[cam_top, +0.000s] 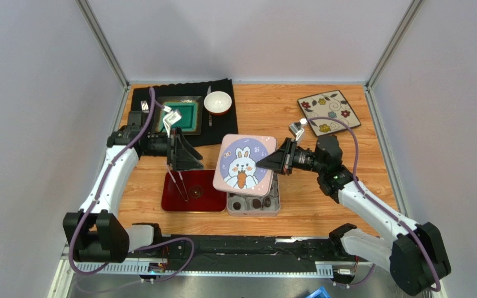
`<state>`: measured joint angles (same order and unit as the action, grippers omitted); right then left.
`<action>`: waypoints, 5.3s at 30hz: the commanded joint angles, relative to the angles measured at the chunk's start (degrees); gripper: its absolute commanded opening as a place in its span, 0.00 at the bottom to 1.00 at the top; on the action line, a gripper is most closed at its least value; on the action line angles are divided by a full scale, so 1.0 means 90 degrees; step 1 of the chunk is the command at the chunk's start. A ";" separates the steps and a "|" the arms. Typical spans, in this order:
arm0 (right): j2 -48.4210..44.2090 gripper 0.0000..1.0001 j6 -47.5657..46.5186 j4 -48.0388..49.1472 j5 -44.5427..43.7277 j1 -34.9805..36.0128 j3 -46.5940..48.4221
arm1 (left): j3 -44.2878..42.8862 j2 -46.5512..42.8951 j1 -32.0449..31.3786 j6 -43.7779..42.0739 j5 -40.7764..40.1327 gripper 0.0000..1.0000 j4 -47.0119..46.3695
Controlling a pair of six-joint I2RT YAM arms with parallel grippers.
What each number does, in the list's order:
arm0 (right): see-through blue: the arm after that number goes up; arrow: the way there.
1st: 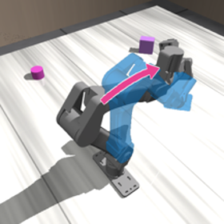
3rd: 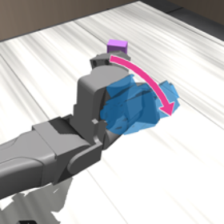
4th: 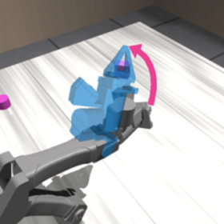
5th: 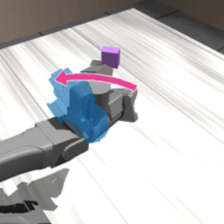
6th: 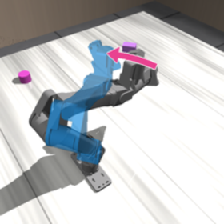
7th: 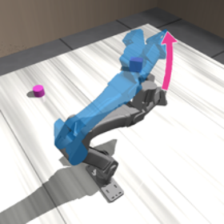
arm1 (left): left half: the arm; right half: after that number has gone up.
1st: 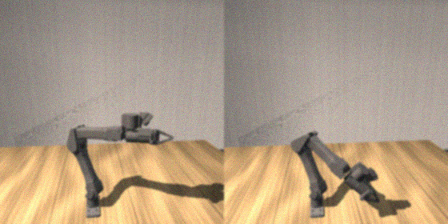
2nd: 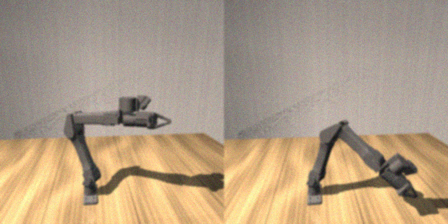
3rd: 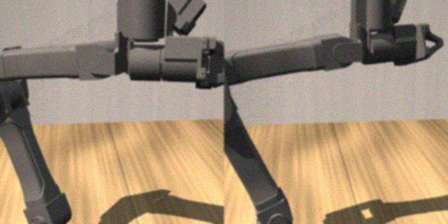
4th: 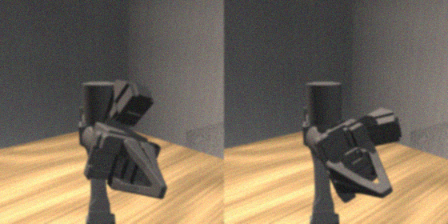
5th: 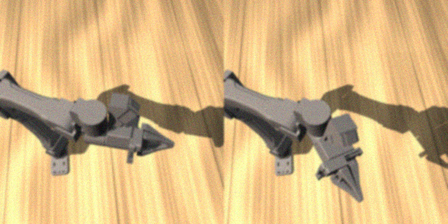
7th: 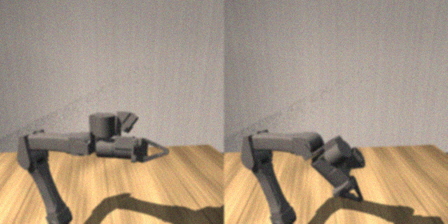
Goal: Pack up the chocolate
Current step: Close the box lid on the packing box.
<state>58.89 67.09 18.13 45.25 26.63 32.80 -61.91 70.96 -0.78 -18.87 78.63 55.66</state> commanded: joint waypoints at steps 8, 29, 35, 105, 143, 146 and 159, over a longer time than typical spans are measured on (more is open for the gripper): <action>0.1385 0.03 -0.1399 -0.1740 0.1368 -0.0146 0.0584 | 0.0999 -0.0755 -0.0011 -0.0040 -0.1139 0.95 -0.0892; 0.1817 0.09 -0.2836 -0.2963 0.1377 -0.0801 0.0438 | 0.1527 -0.1019 -0.0021 -0.0686 -0.1207 0.96 -0.0657; 0.1143 0.06 -0.1869 -0.1517 0.1622 -0.1074 0.0136 | 0.1508 -0.0999 -0.0011 -0.0794 -0.1198 0.96 -0.0540; 0.0380 1.00 -0.3978 -0.7033 -0.2147 -0.1777 0.0945 | 0.1127 -0.1097 -0.0021 -0.0764 -0.0563 0.99 -0.0237; 0.2039 1.00 -0.0756 -0.4788 -0.5565 -0.1340 0.0906 | 0.0873 -0.1136 -0.0011 -0.1526 -0.0504 0.99 0.0524; 0.2186 0.96 -0.0560 -0.4778 -0.5770 -0.1008 0.1043 | 0.0892 -0.1136 -0.0021 -0.1594 -0.0533 0.99 0.0593; 0.2411 0.94 0.0309 -0.4554 -0.6014 -0.0342 0.1239 | 0.0902 -0.1156 -0.0012 -0.1702 -0.0495 0.99 0.0681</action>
<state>79.66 66.17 -25.36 -6.44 22.17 41.32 -51.99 61.78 -0.89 -31.90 72.20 61.08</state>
